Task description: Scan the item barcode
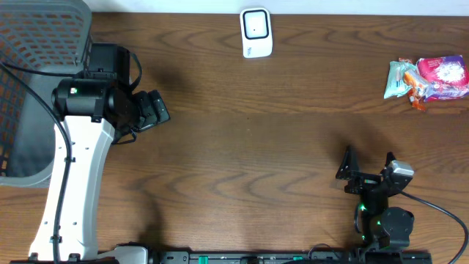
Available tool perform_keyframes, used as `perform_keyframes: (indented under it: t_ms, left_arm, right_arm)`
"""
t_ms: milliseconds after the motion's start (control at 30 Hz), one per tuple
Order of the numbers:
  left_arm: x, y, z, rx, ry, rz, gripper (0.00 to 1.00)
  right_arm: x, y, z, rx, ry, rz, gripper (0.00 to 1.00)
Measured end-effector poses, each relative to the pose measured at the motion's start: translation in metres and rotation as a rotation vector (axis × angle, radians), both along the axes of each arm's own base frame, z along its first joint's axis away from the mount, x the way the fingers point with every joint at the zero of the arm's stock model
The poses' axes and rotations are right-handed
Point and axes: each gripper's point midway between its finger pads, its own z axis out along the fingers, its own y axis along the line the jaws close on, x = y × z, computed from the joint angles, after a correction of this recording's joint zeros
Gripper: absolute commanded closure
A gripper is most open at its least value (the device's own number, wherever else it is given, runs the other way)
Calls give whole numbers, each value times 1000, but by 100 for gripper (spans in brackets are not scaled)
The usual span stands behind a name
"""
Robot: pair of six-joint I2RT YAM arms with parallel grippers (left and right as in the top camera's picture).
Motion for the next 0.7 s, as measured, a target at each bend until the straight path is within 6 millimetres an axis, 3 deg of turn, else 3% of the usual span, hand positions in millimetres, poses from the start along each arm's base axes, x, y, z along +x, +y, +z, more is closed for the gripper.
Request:
perform_keyframes:
  t_ms: [700]
  left_arm:
    - [0,0,0,0,0,0,2]
  right_arm:
    - [0,2,0,-62,5,16,1]
